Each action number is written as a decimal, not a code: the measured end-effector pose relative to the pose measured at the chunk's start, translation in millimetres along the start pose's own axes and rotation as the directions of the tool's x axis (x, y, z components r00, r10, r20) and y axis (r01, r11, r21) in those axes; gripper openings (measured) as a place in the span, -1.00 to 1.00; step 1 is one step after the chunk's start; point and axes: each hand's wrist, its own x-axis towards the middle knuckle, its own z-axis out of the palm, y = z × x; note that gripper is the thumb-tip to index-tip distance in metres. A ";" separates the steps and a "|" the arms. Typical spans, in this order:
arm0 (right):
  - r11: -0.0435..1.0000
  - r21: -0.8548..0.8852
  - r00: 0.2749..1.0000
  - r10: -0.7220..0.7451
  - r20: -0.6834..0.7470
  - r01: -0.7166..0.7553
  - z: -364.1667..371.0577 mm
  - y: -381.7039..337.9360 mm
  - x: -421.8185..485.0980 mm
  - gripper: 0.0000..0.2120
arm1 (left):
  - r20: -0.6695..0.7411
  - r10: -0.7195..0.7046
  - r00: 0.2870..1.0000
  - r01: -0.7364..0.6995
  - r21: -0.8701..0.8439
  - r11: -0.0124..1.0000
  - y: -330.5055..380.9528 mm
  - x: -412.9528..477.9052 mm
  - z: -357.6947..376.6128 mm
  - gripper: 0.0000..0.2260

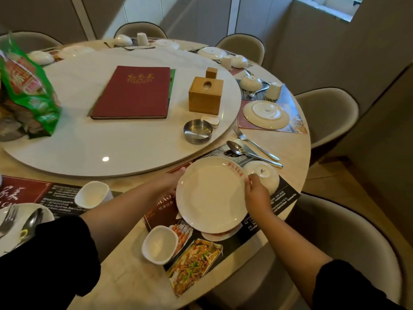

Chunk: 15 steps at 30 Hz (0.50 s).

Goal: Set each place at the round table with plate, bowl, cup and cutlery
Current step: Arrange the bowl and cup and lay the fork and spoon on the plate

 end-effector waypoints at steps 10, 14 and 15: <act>0.906 -0.423 0.991 0.070 0.113 -0.016 -5.7 23.7 -2.2 -0.77 | -0.018 0.031 0.999 -0.026 0.243 0.970 0.4 4.3 6.8 -0.41; 0.873 -0.488 0.988 0.080 0.129 -0.007 -10.6 25.4 -1.7 -0.75 | -0.004 0.034 0.999 -0.032 0.215 0.976 -0.7 6.3 8.6 -0.31; 0.861 -0.508 0.987 0.071 0.145 0.012 -12.6 24.8 -1.7 -0.75 | -0.001 0.029 1.000 -0.028 0.234 0.972 0.9 6.3 9.2 -0.29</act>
